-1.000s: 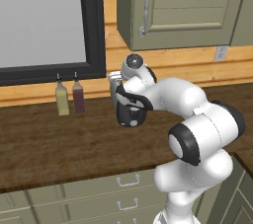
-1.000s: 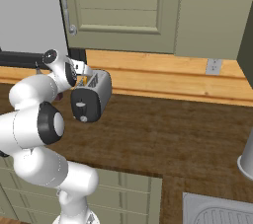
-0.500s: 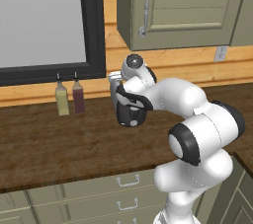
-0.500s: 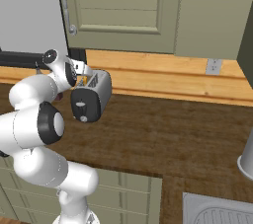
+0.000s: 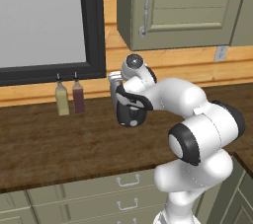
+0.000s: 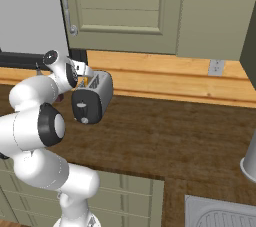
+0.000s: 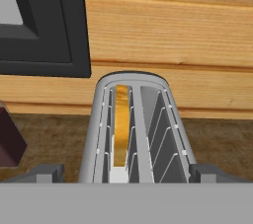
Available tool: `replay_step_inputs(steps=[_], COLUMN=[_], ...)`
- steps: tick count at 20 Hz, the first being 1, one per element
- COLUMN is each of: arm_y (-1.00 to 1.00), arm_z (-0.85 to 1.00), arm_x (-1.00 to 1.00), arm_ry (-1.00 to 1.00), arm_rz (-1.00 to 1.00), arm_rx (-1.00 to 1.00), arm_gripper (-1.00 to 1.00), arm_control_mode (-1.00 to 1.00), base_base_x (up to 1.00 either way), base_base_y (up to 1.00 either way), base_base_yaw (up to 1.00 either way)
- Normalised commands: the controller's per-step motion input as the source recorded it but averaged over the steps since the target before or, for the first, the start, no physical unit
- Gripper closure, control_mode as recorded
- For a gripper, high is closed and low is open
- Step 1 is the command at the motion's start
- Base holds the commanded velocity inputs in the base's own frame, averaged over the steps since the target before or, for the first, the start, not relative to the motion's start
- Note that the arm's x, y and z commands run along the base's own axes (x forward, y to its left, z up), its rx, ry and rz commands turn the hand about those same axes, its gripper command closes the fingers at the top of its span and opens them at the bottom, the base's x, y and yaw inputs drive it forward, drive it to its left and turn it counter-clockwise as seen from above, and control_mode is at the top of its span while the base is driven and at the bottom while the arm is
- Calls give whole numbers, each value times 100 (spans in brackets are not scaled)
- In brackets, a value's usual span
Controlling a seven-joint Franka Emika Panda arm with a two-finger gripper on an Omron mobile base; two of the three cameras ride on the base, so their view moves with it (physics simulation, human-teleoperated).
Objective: Start the toaster. Once the lever pops up, take the bread to the plate on the dining counter.
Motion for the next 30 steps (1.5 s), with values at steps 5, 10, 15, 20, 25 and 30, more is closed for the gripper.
replay_step_inputs(steps=[5, 10, 15, 20, 25, 30], arm_y=[0, 0, 0, 0, 0, 0], arm_z=[0, 0, 0, 0, 0, -1], arm_x=[0, 0, 0, 0, 0, 0], arm_ry=[0, 0, 0, 0, 0, 0], arm_rz=[0, 0, 0, 0, 0, 0], arm_rx=[0, 0, 0, 0, 0, 0], arm_gripper=[-100, -100, -100, -100, -100, -100], arm_control_mode=[-100, -100, -100, -100, -100, -100], base_base_x=[0, 0, 0, 0, 0, 0], base_base_y=[0, 0, 0, 0, 0, 0], base_base_yaw=[0, 0, 0, 0, 0, 0])
